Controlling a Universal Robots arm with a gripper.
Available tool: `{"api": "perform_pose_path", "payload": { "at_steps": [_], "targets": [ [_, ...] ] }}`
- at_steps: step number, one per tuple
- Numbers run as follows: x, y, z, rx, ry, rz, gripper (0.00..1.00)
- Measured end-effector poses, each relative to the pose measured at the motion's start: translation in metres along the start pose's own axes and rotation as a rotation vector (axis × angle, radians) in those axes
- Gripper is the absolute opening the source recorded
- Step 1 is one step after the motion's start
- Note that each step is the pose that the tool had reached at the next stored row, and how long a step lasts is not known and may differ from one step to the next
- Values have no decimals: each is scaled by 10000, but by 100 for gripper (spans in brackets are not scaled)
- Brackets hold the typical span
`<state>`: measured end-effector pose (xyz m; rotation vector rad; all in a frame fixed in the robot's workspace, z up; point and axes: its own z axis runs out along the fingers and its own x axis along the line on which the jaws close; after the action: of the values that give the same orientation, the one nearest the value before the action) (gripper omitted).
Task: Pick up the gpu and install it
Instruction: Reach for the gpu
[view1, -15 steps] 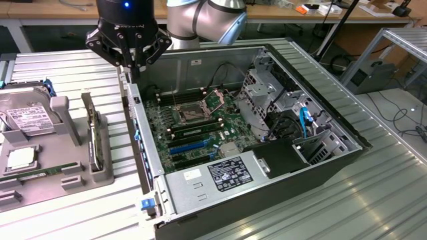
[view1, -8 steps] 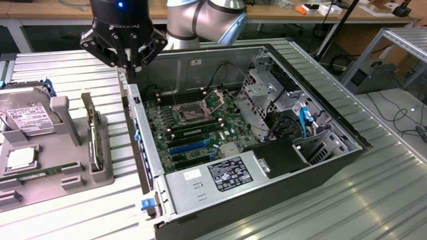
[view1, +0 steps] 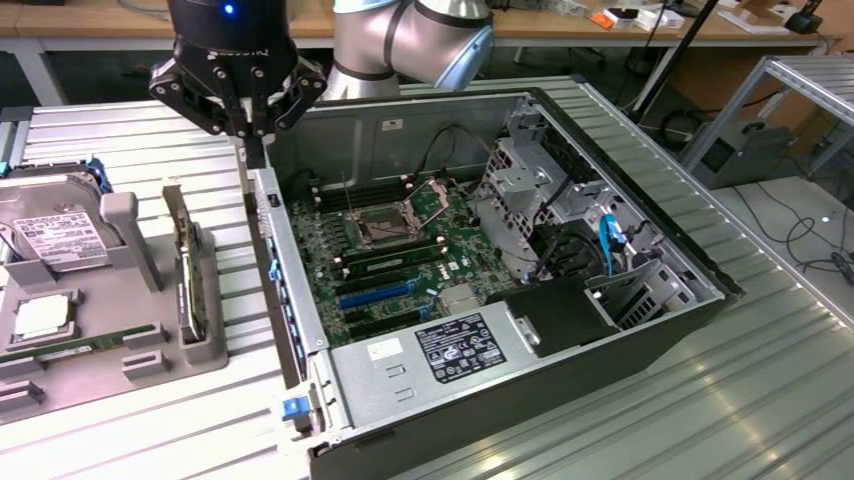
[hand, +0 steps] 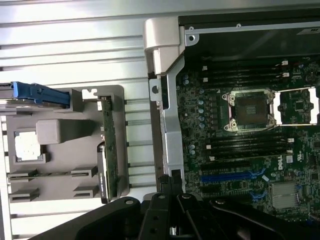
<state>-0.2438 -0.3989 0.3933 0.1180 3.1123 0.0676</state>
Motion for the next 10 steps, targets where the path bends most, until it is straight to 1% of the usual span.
{"api": "perform_pose_path", "payload": {
  "at_steps": [10],
  "targets": [
    [65, -5, -1, -1, 0, 0, 11]
  ]
}}
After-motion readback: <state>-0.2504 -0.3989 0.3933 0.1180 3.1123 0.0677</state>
